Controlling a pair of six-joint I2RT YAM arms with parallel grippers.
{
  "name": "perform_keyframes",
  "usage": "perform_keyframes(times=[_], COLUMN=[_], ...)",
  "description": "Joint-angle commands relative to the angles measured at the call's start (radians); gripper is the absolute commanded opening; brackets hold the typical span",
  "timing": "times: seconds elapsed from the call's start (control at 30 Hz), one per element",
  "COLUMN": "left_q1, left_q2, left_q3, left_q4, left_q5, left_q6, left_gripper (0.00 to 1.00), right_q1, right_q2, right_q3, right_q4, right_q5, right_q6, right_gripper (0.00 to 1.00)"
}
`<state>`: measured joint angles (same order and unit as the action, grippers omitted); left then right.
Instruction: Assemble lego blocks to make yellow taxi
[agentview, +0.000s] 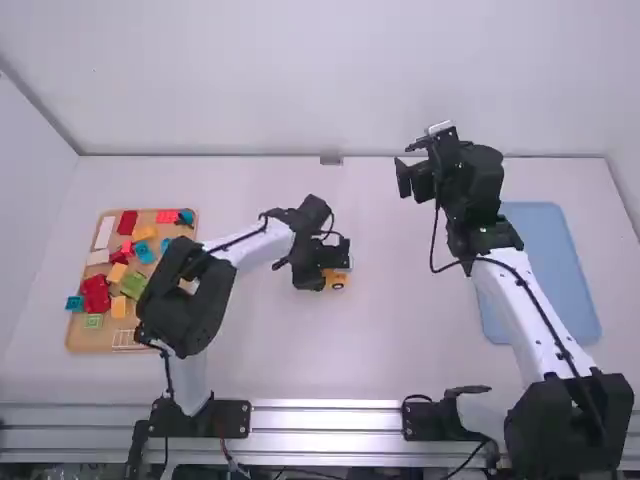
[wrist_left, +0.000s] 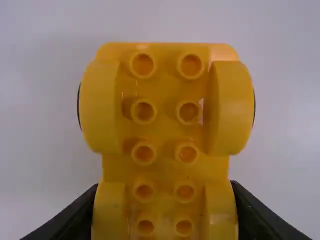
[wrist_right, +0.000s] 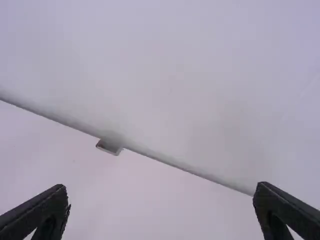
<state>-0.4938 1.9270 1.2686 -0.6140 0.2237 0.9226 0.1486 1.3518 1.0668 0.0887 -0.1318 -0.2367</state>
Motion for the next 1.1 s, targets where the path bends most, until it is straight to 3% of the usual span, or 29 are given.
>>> perform_keyframes(times=[0.0, 0.2, 0.3, 0.33, 0.4, 0.53, 0.57, 0.8, 0.9, 1.07], left_q1=[0.010, 0.003, 0.004, 0.008, 0.010, 0.010, 0.010, 0.010, 0.010, 0.026], left_q2=[0.008, 0.008, 0.008, 0.008, 0.008, 0.008, 0.008, 0.006, 0.006, 0.006], left_q3=[-0.019, -0.093, -0.117, -0.122, -0.130, -0.138, -0.138, -0.079, -0.005, 0.180], left_q4=[0.001, 0.075, 0.111, 0.123, 0.138, 0.157, 0.156, 0.106, 0.031, -0.087], left_q5=[-0.003, -0.003, -0.005, -0.004, 0.000, -0.004, -0.004, -0.004, -0.004, -0.077], left_q6=[-0.042, -0.043, -0.042, -0.043, -0.043, -0.043, -0.043, -0.044, -0.044, -0.237], left_gripper=[0.22, 0.20, 0.32, 0.43, 0.49, 0.73, 0.97, 0.99, 0.99, 0.99], right_q1=[0.001, 0.000, 0.001, 0.003, 0.003, 0.000, 0.002, 0.002, 0.002, 0.002], right_q2=[0.002, 0.002, 0.002, 0.002, 0.002, 0.002, 0.002, 0.002, 0.002, 0.002], right_q3=[0.039, 0.039, 0.039, 0.039, 0.039, 0.039, 0.039, 0.039, 0.039, 0.039], right_q4=[0.001, 0.001, 0.001, 0.000, 0.000, 0.000, 0.000, 0.001, 0.001, 0.001], right_q5=[-0.002, -0.001, -0.002, 0.000, 0.000, -0.002, -0.002, -0.002, -0.002, -0.002], right_q6=[0.000, 0.000, 0.001, 0.000, 0.000, 0.000, 0.001, 0.001, 0.000, 0.000], right_gripper=[0.99, 0.99, 0.98, 0.98, 0.98, 0.99, 0.98, 0.98, 0.99, 0.98])
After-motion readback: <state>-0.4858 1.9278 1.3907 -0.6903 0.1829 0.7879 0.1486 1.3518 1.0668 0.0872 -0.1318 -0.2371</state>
